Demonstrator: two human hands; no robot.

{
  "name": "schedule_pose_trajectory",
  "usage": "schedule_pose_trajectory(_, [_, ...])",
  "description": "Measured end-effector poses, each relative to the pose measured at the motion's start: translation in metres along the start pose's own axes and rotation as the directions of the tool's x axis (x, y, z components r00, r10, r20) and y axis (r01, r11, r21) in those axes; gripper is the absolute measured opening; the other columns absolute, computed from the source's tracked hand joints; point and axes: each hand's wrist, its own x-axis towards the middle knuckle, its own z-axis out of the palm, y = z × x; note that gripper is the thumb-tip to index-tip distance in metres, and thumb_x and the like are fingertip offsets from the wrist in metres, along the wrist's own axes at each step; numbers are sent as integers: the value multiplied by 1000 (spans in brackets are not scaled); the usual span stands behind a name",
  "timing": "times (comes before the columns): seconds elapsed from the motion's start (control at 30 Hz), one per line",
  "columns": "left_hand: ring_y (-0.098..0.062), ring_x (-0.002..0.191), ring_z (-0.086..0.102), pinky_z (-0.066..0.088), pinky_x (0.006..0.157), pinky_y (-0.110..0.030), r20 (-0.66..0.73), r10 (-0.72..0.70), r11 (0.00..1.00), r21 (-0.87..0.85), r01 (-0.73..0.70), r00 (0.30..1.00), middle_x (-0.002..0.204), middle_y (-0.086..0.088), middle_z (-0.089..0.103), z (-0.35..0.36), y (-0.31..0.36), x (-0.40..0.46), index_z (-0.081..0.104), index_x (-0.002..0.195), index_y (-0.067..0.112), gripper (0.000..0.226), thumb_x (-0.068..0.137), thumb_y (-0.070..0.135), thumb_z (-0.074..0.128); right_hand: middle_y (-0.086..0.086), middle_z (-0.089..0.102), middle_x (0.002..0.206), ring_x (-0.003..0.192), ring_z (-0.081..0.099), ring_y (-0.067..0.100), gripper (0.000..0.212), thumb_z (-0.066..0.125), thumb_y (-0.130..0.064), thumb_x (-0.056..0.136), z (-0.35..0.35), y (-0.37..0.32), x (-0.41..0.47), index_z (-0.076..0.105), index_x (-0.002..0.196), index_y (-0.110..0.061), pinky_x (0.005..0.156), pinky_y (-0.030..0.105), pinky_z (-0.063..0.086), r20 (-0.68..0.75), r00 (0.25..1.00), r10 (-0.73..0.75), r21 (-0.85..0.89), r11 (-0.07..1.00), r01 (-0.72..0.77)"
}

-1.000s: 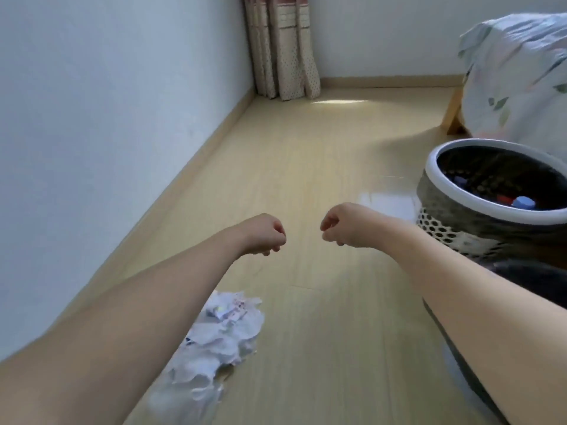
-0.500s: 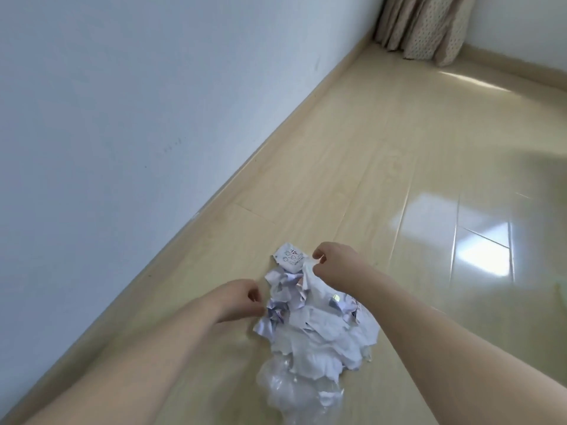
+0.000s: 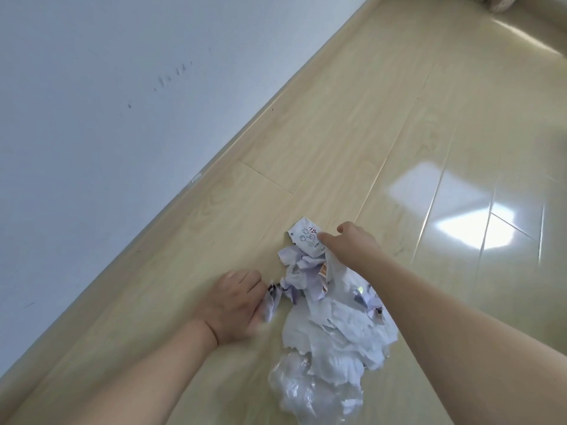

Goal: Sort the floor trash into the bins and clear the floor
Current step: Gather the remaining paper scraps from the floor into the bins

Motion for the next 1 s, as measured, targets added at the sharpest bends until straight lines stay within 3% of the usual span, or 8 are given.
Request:
schedule_pose_trajectory(0.2, [-28, 64, 46, 35, 61, -38, -104, -423, 889, 145, 434, 900, 76, -5, 47, 2, -1, 13, 54, 82, 14, 20, 90, 26, 41, 1, 56, 116, 113, 48, 24, 37, 60, -40, 84, 15, -17, 24, 52, 114, -21, 89, 34, 33, 25, 998, -66, -134, 989, 68])
schedule_pose_trajectory(0.4, [-26, 66, 45, 34, 63, -37, -77, -434, 880, 176, 440, 898, 77, -4, 48, 6, -5, 13, 61, 87, 13, 23, 89, 26, 42, -3, 58, 96, 100, 54, 23, 5, 55, -27, 87, 18, -26, 37, 52, 88, -22, 86, 36, 46, 16, 990, -140, -39, 989, 141])
schedule_pose_trajectory(0.5, [-27, 66, 45, 33, 63, -37, -77, -409, 892, 179, 416, 909, 76, -4, 47, 6, -5, 14, 60, 84, 13, 22, 87, 26, 42, -7, 53, 78, 82, 54, 20, 13, 56, -23, 89, 6, -28, 27, 49, 78, -21, 74, 33, 46, 8, 981, -194, 75, 978, 192])
schedule_pose_trajectory(0.67, [-29, 63, 45, 31, 60, -38, -6, -459, 879, 147, 455, 889, 72, -5, 46, 2, -8, 12, 54, 72, 13, 18, 81, 25, 43, -7, 49, 72, 65, 44, 13, 12, 54, -23, 94, -33, -30, -21, 52, 86, -14, 55, 26, 35, -104, 933, -345, 125, 926, 357])
schedule_pose_trajectory(0.8, [-29, 59, 46, 34, 57, -35, 97, -539, 836, -61, 546, 837, 66, -3, 47, -17, -1, 19, 47, 63, 15, 23, 80, 29, 42, -7, 52, 75, 66, 46, 14, 5, 51, -17, 95, -67, -24, -76, 51, 89, -16, 56, 26, 37, -239, 893, -381, 175, 888, 426])
schedule_pose_trajectory(0.87, [-28, 56, 43, 31, 54, -32, 131, -629, 722, -268, 638, 767, 61, -2, 43, -34, 2, 29, 38, 58, 16, 24, 79, 26, 46, -7, 54, 79, 65, 46, 12, 4, 49, -16, 96, -74, -17, -98, 51, 92, -16, 55, 25, 38, -297, 888, -351, 227, 877, 423])
schedule_pose_trajectory(0.93, [-22, 58, 34, 25, 52, -30, 200, -745, 521, -421, 742, 636, 60, -2, 38, -53, 8, 34, 36, 61, 15, 26, 81, 16, 53, -4, 57, 85, 69, 48, 12, 5, 48, -17, 96, -78, -5, -121, 51, 93, -15, 55, 26, 38, -351, 888, -297, 273, 875, 400])
schedule_pose_trajectory(1.0, [-19, 58, 28, 21, 52, -29, 176, -774, 477, -470, 743, 609, 58, -1, 34, -77, 22, 37, 37, 63, 13, 29, 83, 16, 57, 0, 60, 92, 75, 53, 18, 5, 48, -18, 96, -85, 11, -143, 51, 94, -14, 57, 27, 40, -391, 888, -244, 355, 850, 390])
